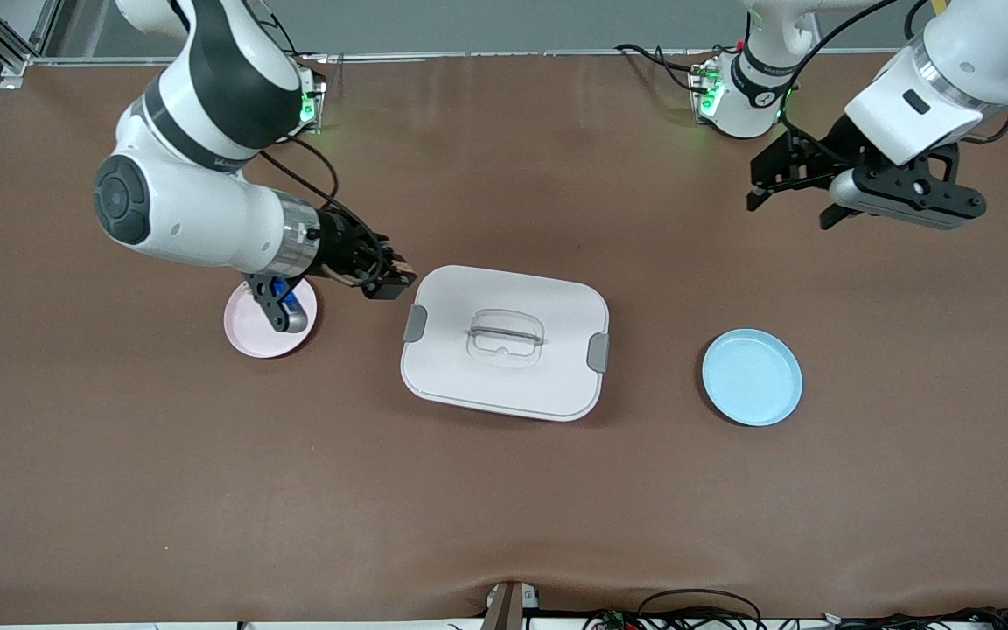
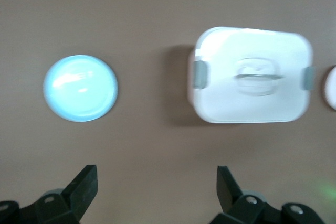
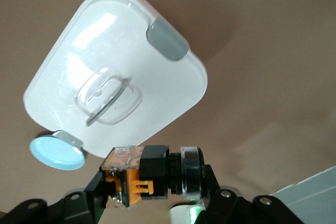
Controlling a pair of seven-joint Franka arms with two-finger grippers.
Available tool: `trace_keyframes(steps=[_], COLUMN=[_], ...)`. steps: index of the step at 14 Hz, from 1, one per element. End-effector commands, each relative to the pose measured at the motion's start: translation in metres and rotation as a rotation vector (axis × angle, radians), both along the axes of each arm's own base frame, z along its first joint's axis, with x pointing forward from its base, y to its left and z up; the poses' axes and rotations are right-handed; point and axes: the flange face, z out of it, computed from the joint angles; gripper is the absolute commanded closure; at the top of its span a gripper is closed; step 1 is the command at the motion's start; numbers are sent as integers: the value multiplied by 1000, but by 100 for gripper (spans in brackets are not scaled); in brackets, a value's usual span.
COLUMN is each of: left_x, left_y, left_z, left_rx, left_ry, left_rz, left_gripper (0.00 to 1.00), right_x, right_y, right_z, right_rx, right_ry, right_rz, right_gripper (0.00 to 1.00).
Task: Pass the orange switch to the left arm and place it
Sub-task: 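Carry the switch over the white box toward the left gripper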
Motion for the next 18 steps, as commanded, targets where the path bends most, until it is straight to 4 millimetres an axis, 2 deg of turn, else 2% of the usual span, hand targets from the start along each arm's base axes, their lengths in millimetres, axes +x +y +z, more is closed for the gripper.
trace_keyframes(steps=[1, 3, 6, 11, 13, 15, 17, 18], left_x=[11, 11, 14, 23, 30, 37, 36, 40], left_y=[-14, -25, -32, -38, -50, -60, -77, -78], left_z=[-7, -6, -7, -6, -11, -21, -24, -31], left_rx=[-125, -263, -316, -423, -467, -475, -474, -480], left_ry=[18, 70, 79, 80, 77, 59, 41, 41], left_rz=[8, 36, 42, 71, 77, 86, 70, 79], left_gripper=[0, 0, 0, 2, 3, 4, 4, 4], right_x=[19, 23, 21, 21, 20, 22, 23, 21], right_y=[39, 67, 104, 143, 154, 157, 160, 164], right_z=[22, 29, 41, 30, 39, 42, 47, 49], right_rx=[8, 10, 81, 165, 209, 235, 268, 282], right_ry=[38, 52, 39, 30, 25, 20, 7, 6], right_rz=[-137, -215, -353, -510, -550, -590, -630, -643], right_gripper=[100, 100, 100, 100, 100, 100, 100, 100])
